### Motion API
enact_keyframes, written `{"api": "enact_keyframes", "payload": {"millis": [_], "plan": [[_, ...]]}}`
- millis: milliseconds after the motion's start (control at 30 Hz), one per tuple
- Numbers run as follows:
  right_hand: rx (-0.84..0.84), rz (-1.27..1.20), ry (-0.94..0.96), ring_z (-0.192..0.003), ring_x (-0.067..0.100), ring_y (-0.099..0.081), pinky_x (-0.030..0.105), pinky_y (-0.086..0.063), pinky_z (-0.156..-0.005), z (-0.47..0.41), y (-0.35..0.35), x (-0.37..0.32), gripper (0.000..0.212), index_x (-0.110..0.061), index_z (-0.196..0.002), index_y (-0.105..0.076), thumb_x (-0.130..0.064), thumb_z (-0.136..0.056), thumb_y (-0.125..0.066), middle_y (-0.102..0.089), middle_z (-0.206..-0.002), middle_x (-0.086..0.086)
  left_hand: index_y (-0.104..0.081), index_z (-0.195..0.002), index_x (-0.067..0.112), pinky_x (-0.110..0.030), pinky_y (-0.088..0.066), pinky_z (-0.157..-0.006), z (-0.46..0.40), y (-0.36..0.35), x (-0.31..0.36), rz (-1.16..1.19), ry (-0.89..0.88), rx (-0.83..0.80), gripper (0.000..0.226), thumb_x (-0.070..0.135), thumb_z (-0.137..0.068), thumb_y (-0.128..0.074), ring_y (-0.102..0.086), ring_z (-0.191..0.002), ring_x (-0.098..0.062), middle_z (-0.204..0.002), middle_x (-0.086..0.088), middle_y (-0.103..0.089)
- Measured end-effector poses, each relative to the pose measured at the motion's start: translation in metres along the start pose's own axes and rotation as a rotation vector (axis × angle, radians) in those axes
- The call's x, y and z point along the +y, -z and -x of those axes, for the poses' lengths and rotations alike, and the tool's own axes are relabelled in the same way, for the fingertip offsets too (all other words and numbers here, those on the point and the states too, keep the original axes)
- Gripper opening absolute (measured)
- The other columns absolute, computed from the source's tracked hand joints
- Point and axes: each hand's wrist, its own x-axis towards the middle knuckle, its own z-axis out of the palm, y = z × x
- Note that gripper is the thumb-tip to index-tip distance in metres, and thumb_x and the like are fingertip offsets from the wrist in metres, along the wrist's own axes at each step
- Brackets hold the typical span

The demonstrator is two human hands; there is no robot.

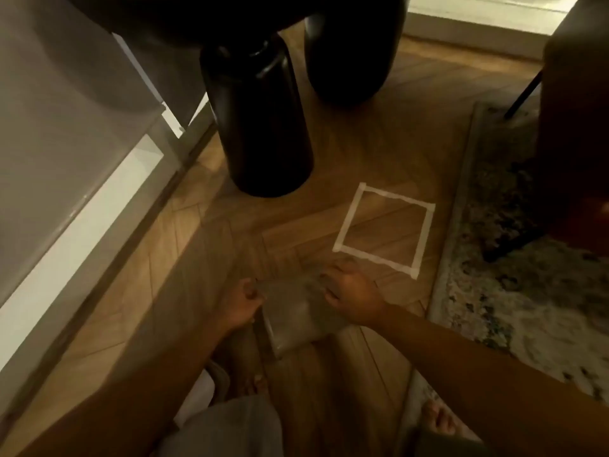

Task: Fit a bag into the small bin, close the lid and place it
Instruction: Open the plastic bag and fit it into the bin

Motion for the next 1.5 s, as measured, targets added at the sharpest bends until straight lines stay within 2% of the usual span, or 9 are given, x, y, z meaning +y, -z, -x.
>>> {"api": "enact_keyframes", "payload": {"millis": [133, 267, 400, 533, 733, 900, 1067, 1400, 1500], "plan": [[-0.064, 0.033, 0.029, -0.133, 0.027, -0.053, 0.025, -0.035, -0.101, -0.012, -0.022, 0.005, 0.039, -0.011, -0.138, -0.064, -0.027, -0.102, -0.064, -0.057, -0.144, 0.011, -0.040, -0.141, 0.011, -0.024, -0.048, -0.035, -0.009, -0.012, 0.006, 0.017, 0.038, -0.007, 0.051, -0.001, -0.095, -0.057, -0.058, -0.061, -0.019, -0.085, -0.005, -0.060], [-0.100, 0.019, -0.038, -0.130, 0.025, -0.053, 0.037, -0.045, -0.108, -0.023, -0.043, 0.011, 0.043, -0.019, -0.140, -0.062, -0.037, -0.102, -0.060, -0.057, -0.144, 0.006, -0.037, -0.145, 0.011, -0.025, -0.049, -0.033, -0.028, -0.017, -0.002, 0.087, 0.050, 0.030, 0.056, -0.010, -0.094, -0.049, -0.058, -0.065, -0.021, -0.115, -0.029, -0.060], [-0.090, 0.090, -0.032, -0.126, 0.029, -0.056, 0.046, -0.046, -0.106, -0.025, -0.060, 0.019, 0.040, -0.017, -0.129, -0.070, -0.039, -0.097, -0.062, -0.061, -0.135, 0.008, -0.040, -0.146, 0.011, -0.026, -0.050, -0.033, -0.035, -0.021, 0.002, 0.109, 0.057, 0.045, 0.049, 0.002, -0.099, -0.051, -0.059, -0.066, -0.021, -0.106, -0.016, -0.061], [-0.086, 0.106, -0.040, -0.134, 0.029, -0.049, 0.046, -0.039, -0.114, -0.024, -0.064, 0.019, 0.042, -0.018, -0.130, -0.069, -0.040, -0.095, -0.063, -0.056, -0.143, 0.008, -0.042, -0.145, 0.021, -0.041, -0.059, -0.053, -0.037, -0.016, 0.009, 0.178, 0.108, 0.005, 0.047, 0.017, -0.100, -0.054, -0.067, -0.091, -0.035, -0.129, -0.017, -0.059], [-0.058, 0.032, -0.017, -0.132, 0.026, -0.052, 0.046, -0.040, -0.113, -0.017, -0.047, 0.011, 0.037, -0.019, -0.126, -0.071, -0.040, -0.096, -0.064, -0.058, -0.141, 0.006, -0.042, -0.143, 0.027, -0.043, -0.062, -0.072, -0.019, -0.012, 0.049, 0.190, 0.042, -0.130, 0.046, 0.021, -0.100, -0.056, -0.072, -0.096, -0.034, -0.121, -0.014, -0.065], [0.009, -0.060, -0.023, -0.093, 0.010, -0.062, 0.031, -0.053, -0.086, -0.011, -0.021, -0.009, 0.025, -0.024, -0.106, -0.073, -0.045, -0.096, -0.064, -0.066, -0.104, -0.005, -0.040, -0.143, 0.022, -0.035, -0.061, -0.063, -0.004, -0.025, 0.090, 0.189, -0.016, -0.172, 0.047, 0.017, -0.100, -0.056, -0.068, -0.084, -0.032, -0.125, -0.018, -0.058], [-0.017, -0.093, -0.089, -0.065, 0.003, -0.056, 0.020, -0.038, -0.059, 0.000, -0.004, -0.023, 0.027, -0.029, -0.079, -0.063, -0.049, -0.097, -0.065, -0.062, -0.076, -0.010, -0.041, -0.138, 0.020, -0.039, -0.062, -0.065, 0.000, -0.039, 0.114, 0.188, -0.039, -0.178, 0.047, 0.019, -0.096, -0.063, -0.067, -0.076, -0.027, -0.115, -0.018, -0.061], [0.012, -0.099, -0.244, -0.065, 0.015, -0.064, 0.024, -0.038, -0.053, 0.011, -0.006, -0.016, 0.030, -0.024, -0.076, -0.059, -0.046, -0.096, -0.065, -0.066, -0.071, -0.002, -0.045, -0.131, 0.020, -0.034, -0.059, -0.066, 0.003, -0.055, 0.129, 0.129, -0.155, -0.144, 0.042, 0.031, -0.095, -0.063, -0.069, -0.078, -0.023, -0.100, -0.011, -0.067], [0.021, -0.120, -0.236, -0.061, 0.012, -0.060, 0.022, -0.033, -0.050, 0.010, -0.005, -0.012, 0.031, -0.027, -0.071, -0.054, -0.043, -0.096, -0.065, -0.061, -0.067, -0.004, -0.051, -0.128, 0.010, -0.017, -0.047, -0.060, 0.005, -0.049, 0.114, 0.038, -0.242, 0.036, 0.041, 0.035, -0.096, -0.060, -0.060, -0.070, -0.012, -0.085, -0.001, -0.062]]}}
